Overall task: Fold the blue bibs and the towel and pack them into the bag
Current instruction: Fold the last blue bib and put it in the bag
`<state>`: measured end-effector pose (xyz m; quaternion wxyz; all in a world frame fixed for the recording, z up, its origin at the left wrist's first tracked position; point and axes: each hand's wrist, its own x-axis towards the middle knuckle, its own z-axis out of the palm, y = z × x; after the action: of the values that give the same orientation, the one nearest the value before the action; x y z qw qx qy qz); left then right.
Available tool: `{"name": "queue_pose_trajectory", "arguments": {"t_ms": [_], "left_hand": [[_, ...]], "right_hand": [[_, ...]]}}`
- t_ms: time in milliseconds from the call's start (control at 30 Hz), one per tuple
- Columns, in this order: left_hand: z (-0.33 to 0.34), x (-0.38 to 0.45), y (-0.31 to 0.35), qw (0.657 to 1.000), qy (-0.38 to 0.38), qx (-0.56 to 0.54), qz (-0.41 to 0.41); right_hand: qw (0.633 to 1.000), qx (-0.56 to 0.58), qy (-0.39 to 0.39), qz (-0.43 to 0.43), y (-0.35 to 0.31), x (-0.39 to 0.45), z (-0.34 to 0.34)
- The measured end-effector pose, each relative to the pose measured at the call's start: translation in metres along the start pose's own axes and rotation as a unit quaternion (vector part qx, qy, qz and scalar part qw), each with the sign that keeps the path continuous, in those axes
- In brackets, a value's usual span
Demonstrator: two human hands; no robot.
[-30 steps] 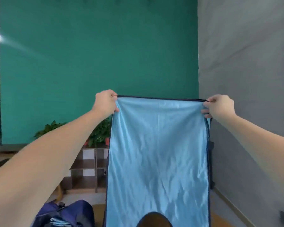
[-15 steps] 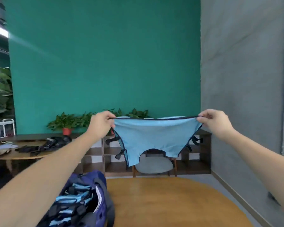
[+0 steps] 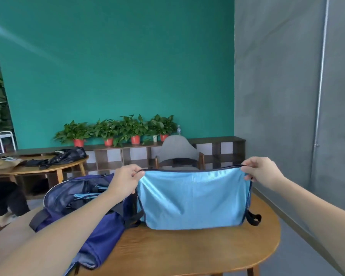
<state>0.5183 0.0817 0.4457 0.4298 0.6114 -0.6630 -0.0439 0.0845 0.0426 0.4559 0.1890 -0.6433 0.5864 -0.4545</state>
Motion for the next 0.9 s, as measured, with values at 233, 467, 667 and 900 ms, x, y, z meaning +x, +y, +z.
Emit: {"name": "queue_pose_trajectory", "arguments": {"t_ms": [233, 467, 667, 900], "left_hand": [[0.059, 0.022, -0.051, 0.999, -0.010, 0.036, -0.038], [0.146, 0.052, -0.119, 0.988, -0.045, 0.124, -0.078], [0.199, 0.059, -0.167, 0.979, -0.117, 0.124, -0.111], [0.209, 0.066, -0.167, 0.966, -0.165, 0.172, -0.098]], "right_hand": [[0.998, -0.053, -0.024, 0.026, 0.053, 0.033, 0.053], [0.986, -0.130, -0.072, 0.075, 0.142, 0.087, 0.136], [0.968, -0.198, -0.129, 0.088, 0.190, 0.100, 0.176], [0.947, -0.293, -0.129, 0.019, 0.176, 0.111, 0.195]]}}
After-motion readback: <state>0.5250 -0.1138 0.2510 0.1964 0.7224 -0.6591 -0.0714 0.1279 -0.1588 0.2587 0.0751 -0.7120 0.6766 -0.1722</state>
